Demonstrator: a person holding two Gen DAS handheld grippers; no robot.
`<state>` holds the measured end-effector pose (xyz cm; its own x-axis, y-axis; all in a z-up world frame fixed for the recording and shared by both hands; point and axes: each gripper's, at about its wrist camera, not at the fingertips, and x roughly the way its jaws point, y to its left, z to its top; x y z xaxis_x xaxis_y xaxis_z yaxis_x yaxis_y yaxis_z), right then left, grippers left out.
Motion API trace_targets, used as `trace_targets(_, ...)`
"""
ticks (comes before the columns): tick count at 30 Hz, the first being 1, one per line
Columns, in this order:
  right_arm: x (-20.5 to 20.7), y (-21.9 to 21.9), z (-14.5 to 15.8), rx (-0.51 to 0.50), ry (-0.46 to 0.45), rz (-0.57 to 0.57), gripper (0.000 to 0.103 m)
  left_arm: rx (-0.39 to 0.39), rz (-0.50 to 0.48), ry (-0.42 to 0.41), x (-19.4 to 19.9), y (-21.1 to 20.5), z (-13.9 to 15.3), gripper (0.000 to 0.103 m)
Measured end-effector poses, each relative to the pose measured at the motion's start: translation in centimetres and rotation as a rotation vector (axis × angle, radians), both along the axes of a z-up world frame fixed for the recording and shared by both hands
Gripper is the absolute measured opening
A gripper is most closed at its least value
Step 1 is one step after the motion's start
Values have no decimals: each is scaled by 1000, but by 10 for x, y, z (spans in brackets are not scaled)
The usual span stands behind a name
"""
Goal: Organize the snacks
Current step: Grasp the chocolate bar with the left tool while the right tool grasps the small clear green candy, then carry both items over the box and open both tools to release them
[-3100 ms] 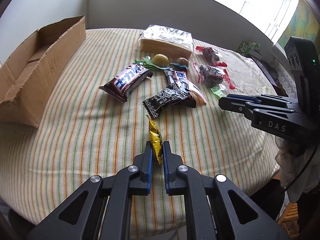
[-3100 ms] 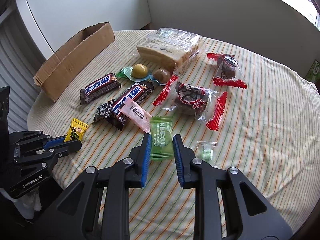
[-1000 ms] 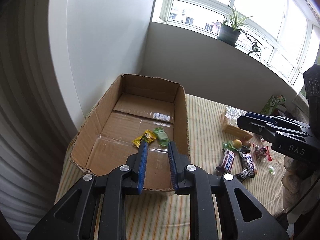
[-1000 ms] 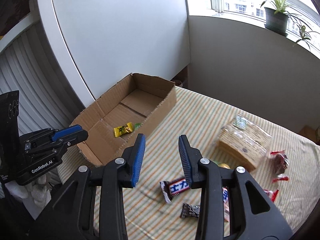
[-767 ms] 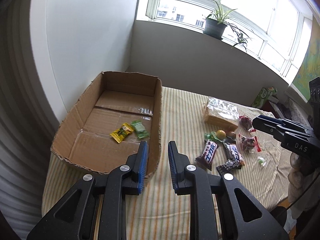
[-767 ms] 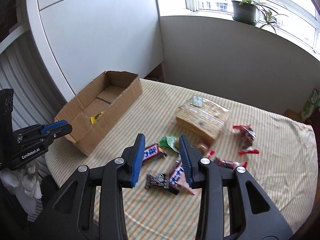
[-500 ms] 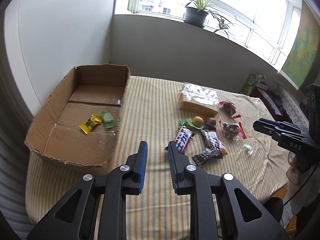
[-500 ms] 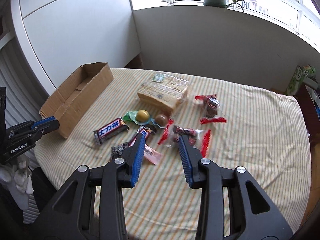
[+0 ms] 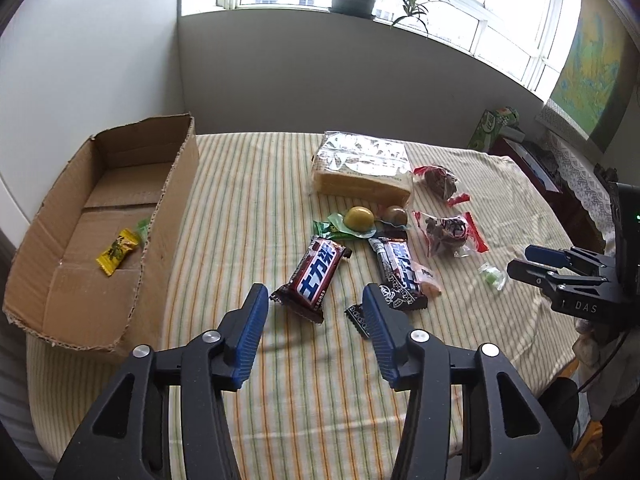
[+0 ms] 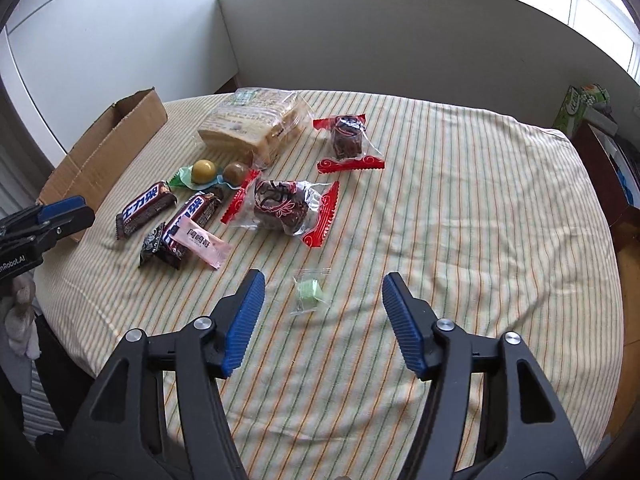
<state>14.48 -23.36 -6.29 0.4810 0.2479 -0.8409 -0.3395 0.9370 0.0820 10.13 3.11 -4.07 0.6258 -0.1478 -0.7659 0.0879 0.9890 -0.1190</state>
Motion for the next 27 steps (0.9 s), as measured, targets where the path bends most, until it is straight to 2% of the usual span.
trace_targets(4,3,5,-10,-1,8,12,64,37,0,28,15,0,-13,49)
trace_targets(16,12,10,-26,-9,34,23,63,47,-26,97,43,-10,-41,49)
trace_targets(18,11,13,-28,-29,34,35,52,46,-26,103,46,-11,-44,49)
trace_targets(22,11,20,-29,-69,25,44,40,29,-25,105,48,-11,-46,48)
trace_targets(23,11,21,-28,-71,25,46,33,29,-24,102,47,-11,-46,45)
trace_targets(24,11,23,-28,-74,27,48,27,32,-21,100,47,-11,-46,38)
trace_targets(27,11,27,-28,-80,28,50,26,25,-21,102,47,-9,-46,27)
